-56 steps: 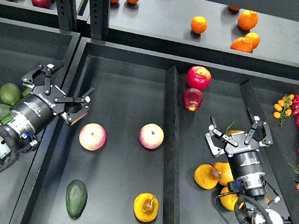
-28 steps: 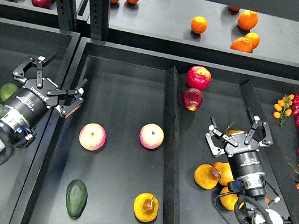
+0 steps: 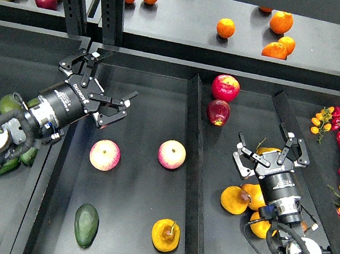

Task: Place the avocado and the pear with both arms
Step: 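Move the left gripper over the dark green avocado near the robot, then lower the open left gripper down onto the avocado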

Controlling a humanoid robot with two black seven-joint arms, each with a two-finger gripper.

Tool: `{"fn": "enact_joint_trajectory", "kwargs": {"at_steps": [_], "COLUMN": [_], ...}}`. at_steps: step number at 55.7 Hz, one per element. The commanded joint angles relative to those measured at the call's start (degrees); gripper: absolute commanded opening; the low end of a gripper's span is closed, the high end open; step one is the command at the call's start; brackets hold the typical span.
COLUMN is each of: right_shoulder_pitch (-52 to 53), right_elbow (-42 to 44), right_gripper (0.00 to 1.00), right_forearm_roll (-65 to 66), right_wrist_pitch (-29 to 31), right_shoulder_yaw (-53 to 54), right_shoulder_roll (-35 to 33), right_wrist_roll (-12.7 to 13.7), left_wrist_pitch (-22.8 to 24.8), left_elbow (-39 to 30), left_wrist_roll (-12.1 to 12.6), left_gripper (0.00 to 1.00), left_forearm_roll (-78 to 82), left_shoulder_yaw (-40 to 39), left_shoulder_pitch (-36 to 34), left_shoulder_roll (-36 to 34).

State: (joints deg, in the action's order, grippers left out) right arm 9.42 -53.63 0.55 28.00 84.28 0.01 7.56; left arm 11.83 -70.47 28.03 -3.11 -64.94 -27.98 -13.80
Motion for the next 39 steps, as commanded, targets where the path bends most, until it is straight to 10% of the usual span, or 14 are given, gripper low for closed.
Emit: {"fn": "enact_joint_trajectory", "kwargs": {"at_steps": [1, 24, 39], "right_shoulder_pitch": [0.08, 0.34, 0.43], "right_elbow": [0.02, 0.46, 0.81], "right_gripper": [1.0, 1.0, 1.0], "right_forearm_roll": [-0.11, -0.11, -0.11], "right_wrist_pitch": [0.0, 0.0, 0.0], "right_shoulder_yaw": [0.01, 0.71, 1.77], "right_shoulder_roll": [-0.01, -0.01, -0.01], "right_wrist_roll": [0.0, 0.27, 0.27], "left_wrist_pitch": [-1.02, 1.35, 12.33], "left_elbow": [0.07, 0.77, 2.53], "left_wrist_roll": [-0.03, -0.03, -0.03], "left_gripper": [1.0, 1.0, 0.99], "left_forearm_roll": [-5.67, -5.86, 1.79], "left_shoulder_yaw": [13.42, 45.5, 59.66], "left_shoulder_pitch": [-8.05, -27.38, -30.29], "left_shoulder_roll": [-10.89, -18.02, -16.26]}}
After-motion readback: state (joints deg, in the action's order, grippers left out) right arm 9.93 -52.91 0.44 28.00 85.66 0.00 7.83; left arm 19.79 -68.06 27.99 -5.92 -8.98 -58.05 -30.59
